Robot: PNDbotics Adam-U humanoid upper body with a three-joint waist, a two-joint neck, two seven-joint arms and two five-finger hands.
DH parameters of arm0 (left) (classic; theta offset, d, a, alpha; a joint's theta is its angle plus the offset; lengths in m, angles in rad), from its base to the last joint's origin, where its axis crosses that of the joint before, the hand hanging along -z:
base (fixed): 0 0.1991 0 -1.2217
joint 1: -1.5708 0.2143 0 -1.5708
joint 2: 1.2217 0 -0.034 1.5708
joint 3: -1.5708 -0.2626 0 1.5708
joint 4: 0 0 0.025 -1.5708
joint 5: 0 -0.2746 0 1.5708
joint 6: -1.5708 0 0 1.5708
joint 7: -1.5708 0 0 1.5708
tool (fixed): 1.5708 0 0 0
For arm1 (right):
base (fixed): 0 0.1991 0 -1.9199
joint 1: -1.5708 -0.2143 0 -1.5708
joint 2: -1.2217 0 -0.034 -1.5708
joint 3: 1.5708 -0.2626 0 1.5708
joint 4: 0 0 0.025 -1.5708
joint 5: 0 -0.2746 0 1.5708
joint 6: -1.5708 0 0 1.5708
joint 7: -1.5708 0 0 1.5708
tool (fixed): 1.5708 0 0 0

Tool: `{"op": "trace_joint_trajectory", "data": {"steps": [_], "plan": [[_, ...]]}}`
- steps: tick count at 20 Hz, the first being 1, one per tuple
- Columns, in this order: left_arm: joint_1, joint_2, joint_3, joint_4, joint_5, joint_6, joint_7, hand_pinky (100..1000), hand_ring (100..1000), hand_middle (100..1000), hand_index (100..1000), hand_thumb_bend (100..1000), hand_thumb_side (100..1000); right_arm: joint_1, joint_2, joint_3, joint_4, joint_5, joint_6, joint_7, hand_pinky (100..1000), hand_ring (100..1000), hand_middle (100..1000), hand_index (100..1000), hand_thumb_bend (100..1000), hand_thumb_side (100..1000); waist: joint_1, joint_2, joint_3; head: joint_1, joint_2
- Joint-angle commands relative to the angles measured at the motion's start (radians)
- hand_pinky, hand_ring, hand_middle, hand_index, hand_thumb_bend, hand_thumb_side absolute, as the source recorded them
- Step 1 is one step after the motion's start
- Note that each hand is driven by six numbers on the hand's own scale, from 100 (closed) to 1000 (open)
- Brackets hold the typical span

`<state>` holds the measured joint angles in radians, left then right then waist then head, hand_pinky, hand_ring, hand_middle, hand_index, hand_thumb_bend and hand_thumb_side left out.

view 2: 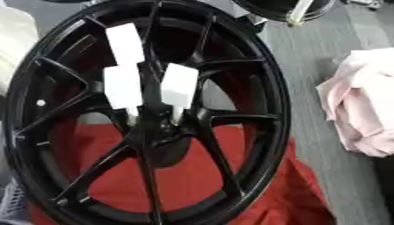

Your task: Pull the pin out of the wheel hub.

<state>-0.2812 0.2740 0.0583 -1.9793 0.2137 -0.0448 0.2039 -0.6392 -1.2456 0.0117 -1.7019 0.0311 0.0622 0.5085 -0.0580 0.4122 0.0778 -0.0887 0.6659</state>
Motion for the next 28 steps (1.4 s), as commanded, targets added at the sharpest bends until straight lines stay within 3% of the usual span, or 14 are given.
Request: {"op": "trace_joint_trajectory", "data": {"steps": [1, 8, 15, 20, 22, 23, 25, 28], "plan": [[-0.001, 0.015, 0.010, -0.021, -0.002, -0.003, 0.004, 827, 709, 725, 899, 137, 863, 0.075, -0.066, -0.100, 0.053, 0.002, 0.016, -0.084, 811, 676, 382, 415, 100, 100, 0.005, -0.026, -0.010, 0.011, 0.000], [0.003, 0.011, 0.018, -0.021, -0.005, -0.005, 0.012, 828, 708, 729, 899, 137, 862, 0.294, -0.022, -0.237, 0.230, 0.039, 0.048, -0.257, 807, 673, 388, 418, 100, 100, 0.018, -0.025, -0.038, 0.037, -0.001], [0.007, 0.006, 0.022, -0.021, -0.007, -0.005, 0.016, 830, 707, 730, 899, 138, 864, 0.434, 0.047, -0.304, 0.384, 0.075, 0.079, -0.371, 806, 680, 414, 443, 100, 100, 0.025, -0.027, -0.049, 0.044, -0.002], [0.007, 0.003, 0.023, -0.021, -0.007, -0.005, 0.018, 831, 707, 731, 899, 139, 861, 0.515, 0.114, -0.336, 0.397, 0.099, 0.081, -0.422, 807, 689, 436, 453, 100, 100, 0.028, -0.028, -0.060, 0.050, -0.002], [0.007, 0.002, 0.022, -0.021, -0.006, -0.005, 0.017, 831, 708, 731, 899, 140, 862, 0.535, 0.131, -0.346, 0.403, 0.111, 0.095, -0.441, 816, 731, 517, 520, 130, 100, 0.028, -0.029, -0.063, 0.050, -0.003], [0.008, 0.001, 0.021, -0.021, -0.006, -0.005, 0.016, 832, 708, 731, 899, 140, 863, 0.542, 0.137, -0.350, 0.411, 0.118, 0.104, -0.449, 826, 766, 615, 620, 181, 100, 0.028, -0.030, -0.064, 0.051, -0.004], [0.008, 0.001, 0.022, -0.021, -0.005, -0.005, 0.017, 832, 708, 732, 899, 140, 861, 0.552, 0.145, -0.354, 0.426, 0.124, 0.116, -0.452, 845, 826, 749, 735, 231, 100, 0.029, -0.031, -0.065, 0.051, -0.004], [0.006, 0.002, 0.023, -0.021, -0.005, -0.006, 0.017, 833, 709, 732, 899, 140, 860, 0.559, 0.150, -0.360, 0.447, 0.120, 0.116, -0.425, 879, 902, 833, 807, 308, 105, 0.029, -0.034, -0.065, 0.051, -0.004]]}}
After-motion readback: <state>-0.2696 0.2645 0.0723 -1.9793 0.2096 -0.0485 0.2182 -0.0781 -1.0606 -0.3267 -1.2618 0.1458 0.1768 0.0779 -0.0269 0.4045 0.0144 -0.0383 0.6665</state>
